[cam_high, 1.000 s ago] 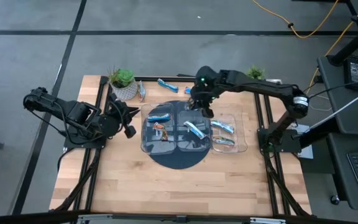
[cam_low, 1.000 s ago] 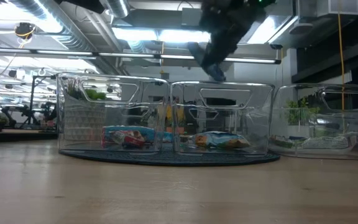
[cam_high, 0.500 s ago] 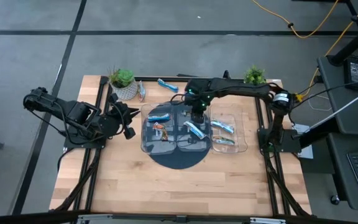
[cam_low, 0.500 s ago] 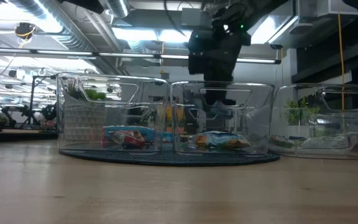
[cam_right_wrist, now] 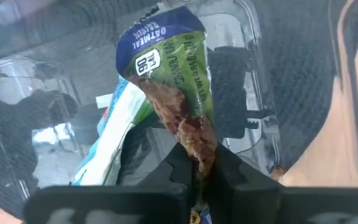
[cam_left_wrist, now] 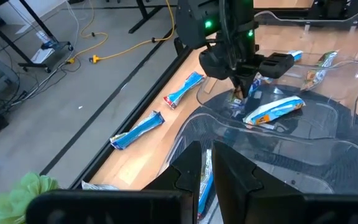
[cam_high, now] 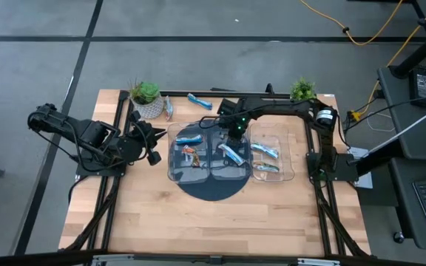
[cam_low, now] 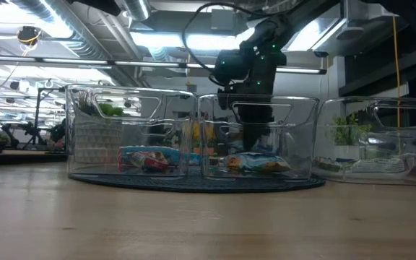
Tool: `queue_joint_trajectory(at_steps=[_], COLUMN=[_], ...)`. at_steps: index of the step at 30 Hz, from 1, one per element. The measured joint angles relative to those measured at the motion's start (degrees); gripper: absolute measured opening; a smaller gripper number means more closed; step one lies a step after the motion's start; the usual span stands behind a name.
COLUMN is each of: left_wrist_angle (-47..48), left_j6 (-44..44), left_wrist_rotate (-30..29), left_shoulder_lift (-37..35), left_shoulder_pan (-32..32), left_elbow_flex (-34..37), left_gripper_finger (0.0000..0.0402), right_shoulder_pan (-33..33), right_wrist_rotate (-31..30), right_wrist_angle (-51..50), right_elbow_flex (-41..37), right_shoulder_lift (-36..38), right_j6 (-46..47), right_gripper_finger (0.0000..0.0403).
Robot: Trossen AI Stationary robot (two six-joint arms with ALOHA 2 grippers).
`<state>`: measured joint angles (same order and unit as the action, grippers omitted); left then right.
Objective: Pick and place Granola Bars by type
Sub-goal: Put the blue granola bar into the center transparent bin, then put the yellow granola bar from the center transparent bin into the right transparent bin
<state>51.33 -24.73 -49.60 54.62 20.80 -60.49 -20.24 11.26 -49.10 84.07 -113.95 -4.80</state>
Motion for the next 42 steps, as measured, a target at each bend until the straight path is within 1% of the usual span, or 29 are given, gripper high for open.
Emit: queue_joint_trajectory(at_steps=[3, 5, 14, 17, 19, 22, 26, 30, 37, 42], left_wrist_angle=[0.0, 0.0, -0.1, -0.1, -0.1, -0.1, -0.1, 0.0, 0.0, -0.1], left_j6=[0.0, 0.0, 0.0, 0.0, 0.0, 0.0, 0.0, 0.0, 0.0, 0.0], left_wrist_rotate=[0.0, 0.0, 0.0, 0.0, 0.0, 0.0, 0.0, 0.0, 0.0, 1.1], left_shoulder_lift=[0.0, 0.0, 0.0, 0.0, 0.0, 0.0, 0.0, 0.0, 0.0, 0.0], left_shoulder_pan=[0.0, 0.0, 0.0, 0.0, 0.0, 0.0, 0.0, 0.0, 0.0, 0.0], left_elbow_flex=[0.0, 0.0, 0.0, 0.0, 0.0, 0.0, 0.0, 0.0, 0.0, 0.0], left_gripper_finger=[0.0031, 0.0031, 0.0031, 0.0031, 0.0031, 0.0031, 0.0031, 0.0031, 0.0031, 0.0031], right_shoulder_pan=[0.1, 0.1, 0.1, 0.6, 1.3, 2.9, 5.7, 8.4, 10.1, 9.5], right_wrist_rotate=[0.1, 0.1, 0.2, 0.4, 0.4, 0.4, 0.4, 0.1, -7.1, -7.6], right_wrist_angle=[0.3, 0.3, -0.1, -0.9, -2.6, -5.1, -6.7, -4.1, 1.0, 1.9], right_elbow_flex=[0.0, 0.0, 0.3, 1.5, 2.8, 4.2, 4.4, 3.0, -0.2, -3.5], right_shoulder_lift=[0.0, 0.0, 0.0, 0.0, 0.0, 0.1, 0.1, 0.2, 0.2, 0.2], right_j6=[0.0, 0.2, 1.9, 2.3, 1.9, 1.5, 1.9, 4.3, 7.7, 9.5], right_gripper_finger=[0.0023, 0.0035, 0.0160, 0.0189, 0.0200, 0.0206, 0.0203, 0.0198, 0.0196, 0.0196])
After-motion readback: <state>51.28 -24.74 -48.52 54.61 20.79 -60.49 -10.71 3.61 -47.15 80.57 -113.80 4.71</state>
